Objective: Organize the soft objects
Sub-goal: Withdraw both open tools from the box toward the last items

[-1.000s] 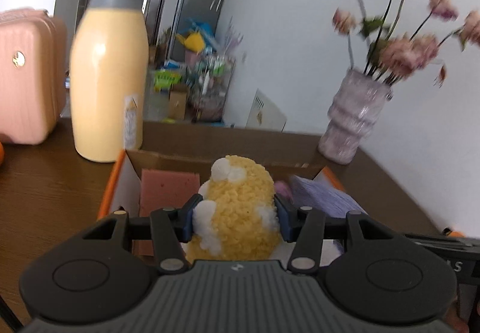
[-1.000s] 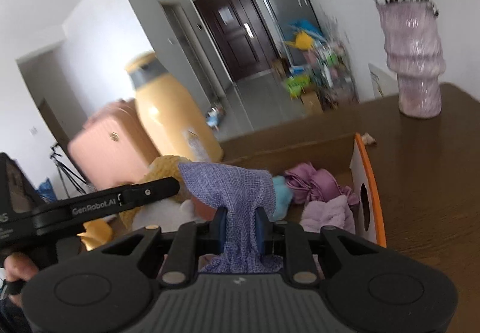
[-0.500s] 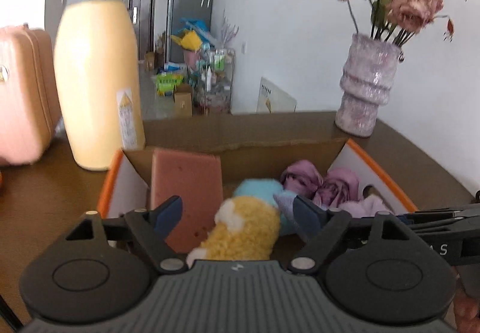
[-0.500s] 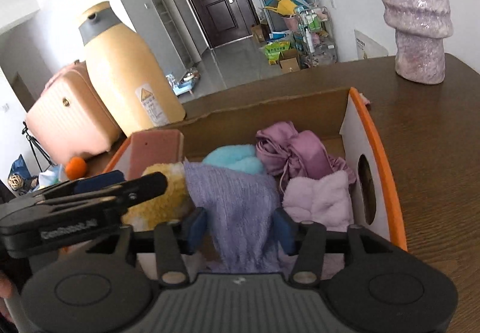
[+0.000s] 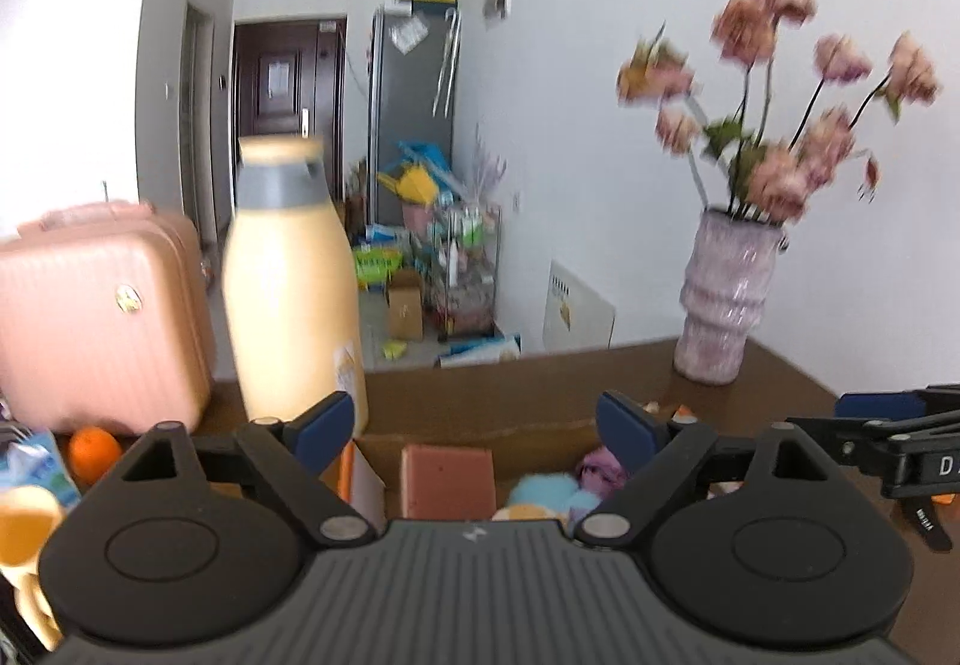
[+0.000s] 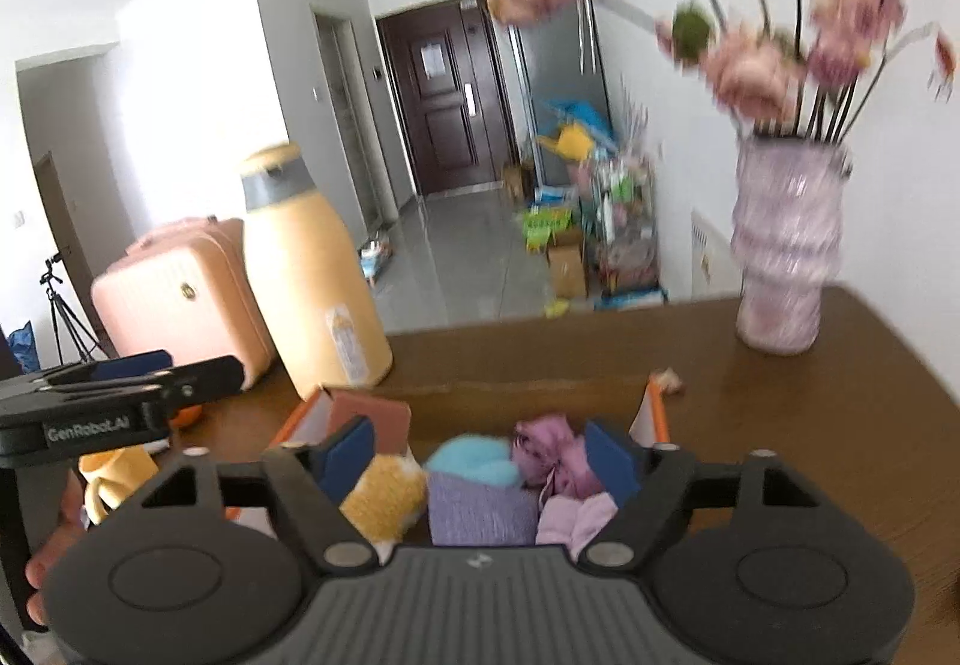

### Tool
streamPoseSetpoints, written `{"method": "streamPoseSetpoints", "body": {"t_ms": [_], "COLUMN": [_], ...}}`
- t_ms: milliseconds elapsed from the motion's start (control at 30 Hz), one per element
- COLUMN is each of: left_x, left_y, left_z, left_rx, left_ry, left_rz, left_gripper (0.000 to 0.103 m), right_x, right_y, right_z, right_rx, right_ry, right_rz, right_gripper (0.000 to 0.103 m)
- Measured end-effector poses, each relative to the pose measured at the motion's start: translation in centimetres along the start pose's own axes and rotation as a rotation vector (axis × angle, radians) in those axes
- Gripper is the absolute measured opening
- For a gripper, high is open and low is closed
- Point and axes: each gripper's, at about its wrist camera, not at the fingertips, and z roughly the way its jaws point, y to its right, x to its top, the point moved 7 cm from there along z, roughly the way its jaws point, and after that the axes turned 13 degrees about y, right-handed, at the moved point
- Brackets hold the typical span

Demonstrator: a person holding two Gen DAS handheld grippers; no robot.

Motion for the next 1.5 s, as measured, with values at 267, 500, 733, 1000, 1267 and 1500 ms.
{"method": "streamPoseSetpoints", "body": {"t_ms": [267, 500, 733, 1000, 1267, 1500], "left_x": [2.6, 3.9, 2.3, -3.7, -11.7, -15.7], "left_y": [-0.1, -1.0, -0.7, -0.4, -0.1, -1.6], "left_z": [-7.7, -14.2, -19.7, -26.0, -31.4, -31.0], "left_rx": [0.015, 0.081, 0.079, 0.047, 0.011, 0.053], "left_ry": [0.119, 0.265, 0.336, 0.317, 0.223, 0.103], "left_rz": [0.05, 0.066, 0.059, 0.05, 0.014, 0.0], "left_gripper": [0.101, 0.103, 0.103, 0.103, 0.103, 0.103], "right_x": [3.4, 4.3, 2.6, -3.8, -12.3, -18.9], "right_y": [-2.0, -3.5, -4.3, -6.1, -7.3, -8.1], "right_z": [-7.7, -13.7, -18.5, -24.6, -29.5, -30.2], "right_rx": [-0.056, -0.125, -0.154, -0.139, -0.145, -0.103], "right_ry": [0.147, 0.309, 0.419, 0.474, 0.443, 0.287], "right_rz": [-0.109, -0.191, -0.201, -0.218, -0.188, -0.203], "right_gripper": [0.098, 0.103, 0.103, 0.103, 0.103, 0.103]}}
